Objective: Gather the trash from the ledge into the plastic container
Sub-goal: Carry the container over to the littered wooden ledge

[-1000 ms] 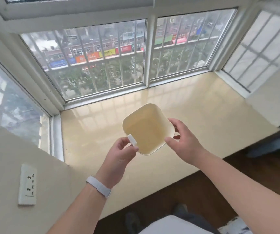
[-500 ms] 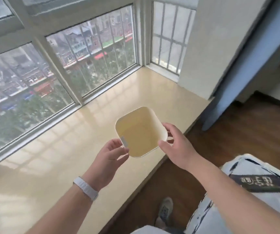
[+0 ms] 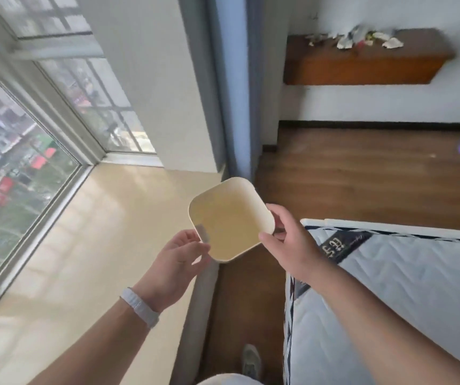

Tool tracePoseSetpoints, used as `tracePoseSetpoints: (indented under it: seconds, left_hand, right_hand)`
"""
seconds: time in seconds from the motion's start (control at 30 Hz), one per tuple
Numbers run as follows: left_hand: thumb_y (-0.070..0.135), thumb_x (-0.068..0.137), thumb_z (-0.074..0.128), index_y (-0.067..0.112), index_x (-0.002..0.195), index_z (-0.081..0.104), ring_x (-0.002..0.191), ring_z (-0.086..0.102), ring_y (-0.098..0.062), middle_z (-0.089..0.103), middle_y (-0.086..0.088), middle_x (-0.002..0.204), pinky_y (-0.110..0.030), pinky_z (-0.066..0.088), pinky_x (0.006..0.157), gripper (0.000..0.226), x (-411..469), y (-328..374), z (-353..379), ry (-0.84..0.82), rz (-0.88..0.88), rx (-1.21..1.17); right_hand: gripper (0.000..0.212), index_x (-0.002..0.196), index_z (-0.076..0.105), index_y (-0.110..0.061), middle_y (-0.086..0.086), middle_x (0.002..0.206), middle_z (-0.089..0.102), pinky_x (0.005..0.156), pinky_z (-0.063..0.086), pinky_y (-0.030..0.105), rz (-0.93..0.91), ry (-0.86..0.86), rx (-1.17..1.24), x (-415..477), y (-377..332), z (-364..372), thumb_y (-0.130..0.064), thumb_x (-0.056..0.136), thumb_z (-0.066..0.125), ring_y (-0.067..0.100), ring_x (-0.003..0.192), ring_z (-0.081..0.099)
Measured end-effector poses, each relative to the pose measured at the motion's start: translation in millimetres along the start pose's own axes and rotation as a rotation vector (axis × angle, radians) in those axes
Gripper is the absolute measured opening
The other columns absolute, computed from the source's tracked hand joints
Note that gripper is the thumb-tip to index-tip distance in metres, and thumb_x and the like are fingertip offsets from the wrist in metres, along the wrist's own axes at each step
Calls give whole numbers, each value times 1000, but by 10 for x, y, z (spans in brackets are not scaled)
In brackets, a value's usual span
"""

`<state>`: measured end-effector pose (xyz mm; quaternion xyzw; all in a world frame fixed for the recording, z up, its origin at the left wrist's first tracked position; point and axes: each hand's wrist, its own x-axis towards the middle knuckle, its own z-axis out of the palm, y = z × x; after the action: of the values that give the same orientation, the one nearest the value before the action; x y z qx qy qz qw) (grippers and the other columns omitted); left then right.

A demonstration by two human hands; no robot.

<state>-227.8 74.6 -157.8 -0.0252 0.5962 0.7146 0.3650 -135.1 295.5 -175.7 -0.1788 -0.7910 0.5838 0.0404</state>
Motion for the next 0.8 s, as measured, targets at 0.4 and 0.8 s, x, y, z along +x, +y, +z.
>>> tracePoseSetpoints:
  seconds: [0.4, 0.8]
  left_hand:
    - [10, 72, 66, 4, 112, 55, 109, 69, -28, 75, -11, 106, -50, 42, 111, 42, 909, 239, 581, -173, -51, 107]
    - [19, 73, 69, -5, 125, 53, 121, 65, -33, 70, -19, 126, -54, 38, 115, 60, 2493, 1012, 733, -218, -51, 148]
  right_hand:
    - [50, 135, 47, -31, -10, 132, 54, 100, 49, 31, 68, 204, -5, 368, 82, -641, -15, 92, 65, 0, 117, 55]
    - [56, 141, 44, -34, -12, 136, 55, 93, 54, 37, 160, 229, -60, 2009, -76, -1042, -26, 90, 66, 4, 96, 70]
